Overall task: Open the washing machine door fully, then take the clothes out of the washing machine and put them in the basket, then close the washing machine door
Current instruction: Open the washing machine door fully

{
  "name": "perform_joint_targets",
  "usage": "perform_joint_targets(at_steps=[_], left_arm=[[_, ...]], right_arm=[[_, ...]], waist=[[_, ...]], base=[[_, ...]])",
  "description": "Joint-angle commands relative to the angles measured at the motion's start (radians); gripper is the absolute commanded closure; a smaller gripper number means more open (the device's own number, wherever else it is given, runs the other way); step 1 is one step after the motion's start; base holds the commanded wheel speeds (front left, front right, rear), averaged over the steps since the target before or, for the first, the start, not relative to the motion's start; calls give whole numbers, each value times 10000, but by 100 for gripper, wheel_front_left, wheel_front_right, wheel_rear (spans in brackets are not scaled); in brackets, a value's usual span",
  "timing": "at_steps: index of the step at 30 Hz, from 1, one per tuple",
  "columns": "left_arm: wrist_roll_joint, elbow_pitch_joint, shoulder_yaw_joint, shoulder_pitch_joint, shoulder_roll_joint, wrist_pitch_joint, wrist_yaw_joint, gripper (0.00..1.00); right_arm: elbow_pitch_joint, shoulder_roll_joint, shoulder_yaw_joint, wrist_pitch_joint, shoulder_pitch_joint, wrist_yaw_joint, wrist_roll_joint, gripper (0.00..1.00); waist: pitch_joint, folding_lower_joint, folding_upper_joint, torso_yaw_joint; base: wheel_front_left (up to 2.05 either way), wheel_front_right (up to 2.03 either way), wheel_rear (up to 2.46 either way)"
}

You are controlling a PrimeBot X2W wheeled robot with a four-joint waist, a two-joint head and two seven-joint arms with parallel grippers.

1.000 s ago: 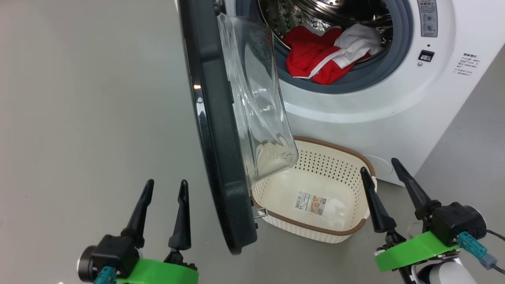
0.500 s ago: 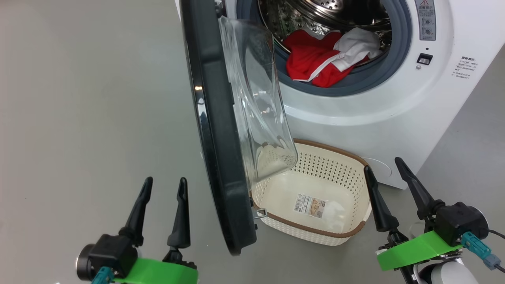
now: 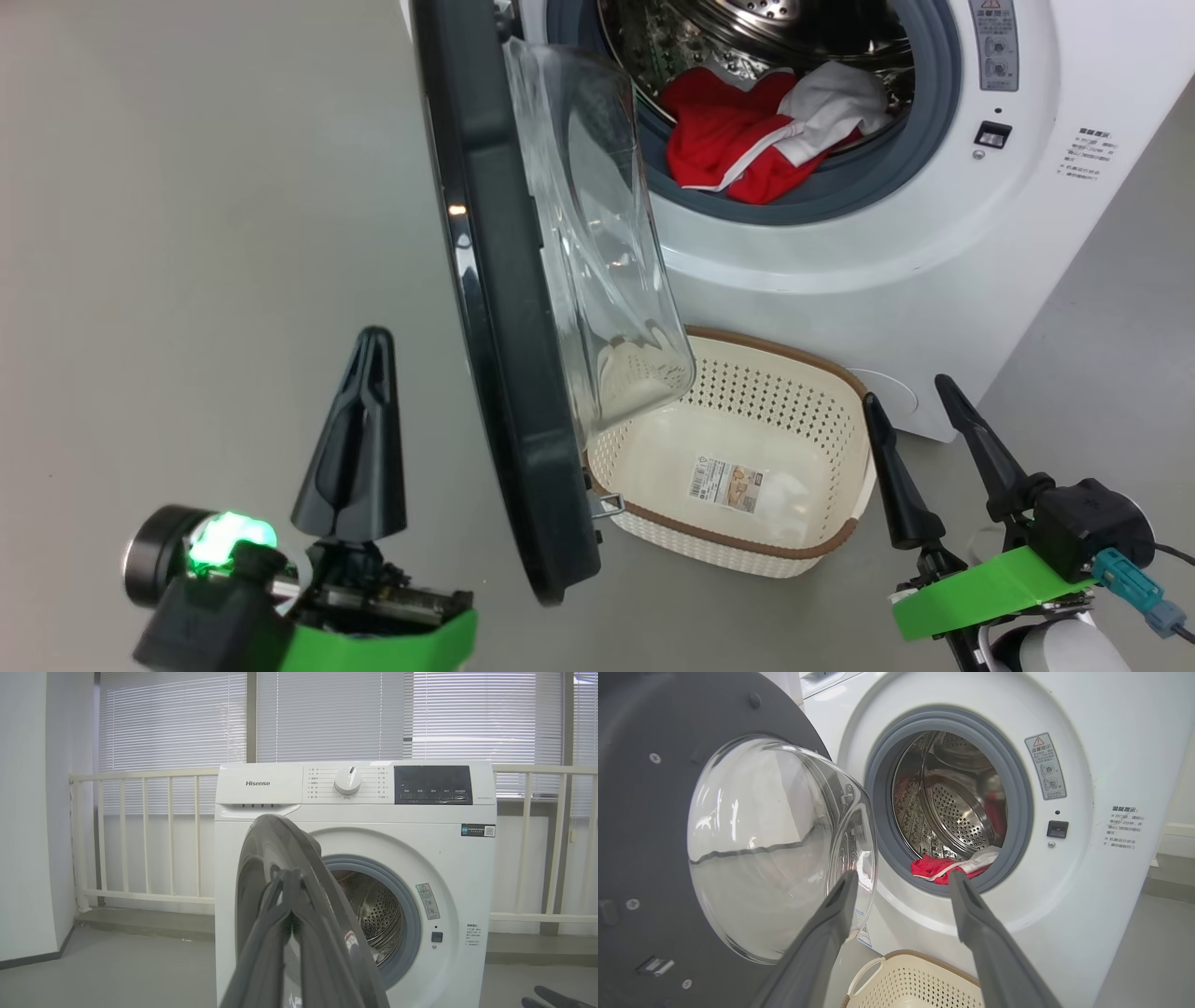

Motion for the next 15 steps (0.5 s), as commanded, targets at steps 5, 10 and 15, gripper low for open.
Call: perform_joint_targets(at_steps=[5, 10, 15], left_arm=[[414, -1132, -490, -413, 97, -49, -135, 100], [263, -1040, -1436, -448, 97, -49, -463, 100], [198, -315, -2498, -535, 97, 129, -698, 100]], right_arm=[[-208, 26, 248, -140, -140, 63, 108, 0], [-184, 26, 243, -147, -151, 63, 129, 0], [-173, 26, 272, -158, -207, 63, 193, 0]], waist=[[-3, 0, 0, -104], [-17, 0, 0, -159], [31, 0, 0, -253]], base=[[0, 0, 0], [0, 0, 0], [0, 0, 0]])
